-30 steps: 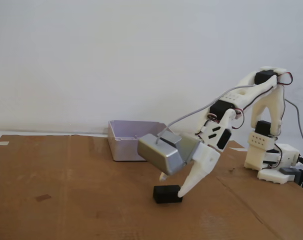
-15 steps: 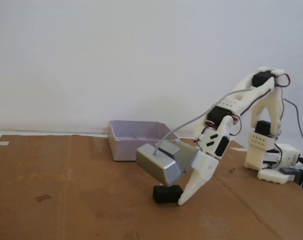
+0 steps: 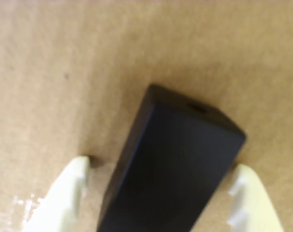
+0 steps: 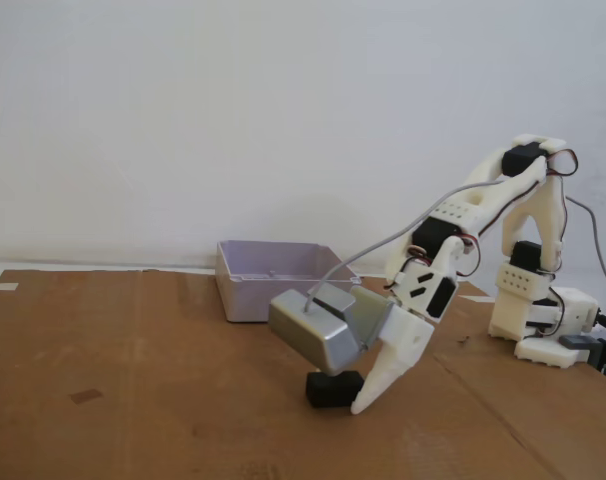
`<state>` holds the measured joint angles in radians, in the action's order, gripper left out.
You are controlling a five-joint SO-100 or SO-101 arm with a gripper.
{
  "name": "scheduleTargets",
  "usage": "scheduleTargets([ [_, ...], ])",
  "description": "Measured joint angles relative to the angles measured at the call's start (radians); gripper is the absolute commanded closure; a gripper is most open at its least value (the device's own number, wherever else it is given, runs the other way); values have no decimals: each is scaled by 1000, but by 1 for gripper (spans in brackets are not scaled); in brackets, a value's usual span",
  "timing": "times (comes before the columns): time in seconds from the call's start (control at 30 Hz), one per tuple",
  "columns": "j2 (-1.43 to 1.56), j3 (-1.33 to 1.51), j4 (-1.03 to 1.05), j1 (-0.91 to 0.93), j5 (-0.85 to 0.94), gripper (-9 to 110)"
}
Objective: Grasp a block and put it in the box.
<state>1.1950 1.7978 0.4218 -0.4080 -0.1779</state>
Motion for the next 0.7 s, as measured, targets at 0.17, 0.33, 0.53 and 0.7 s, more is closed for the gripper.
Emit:
scheduleTargets([
  [0.17, -6, -2, -2, 0, 0, 66],
  [0.33, -15, -14, -5, 9, 0, 66],
  [0.53, -17, -17, -6, 15, 2, 66],
  [0.7, -17, -17, -6, 17, 2, 66],
])
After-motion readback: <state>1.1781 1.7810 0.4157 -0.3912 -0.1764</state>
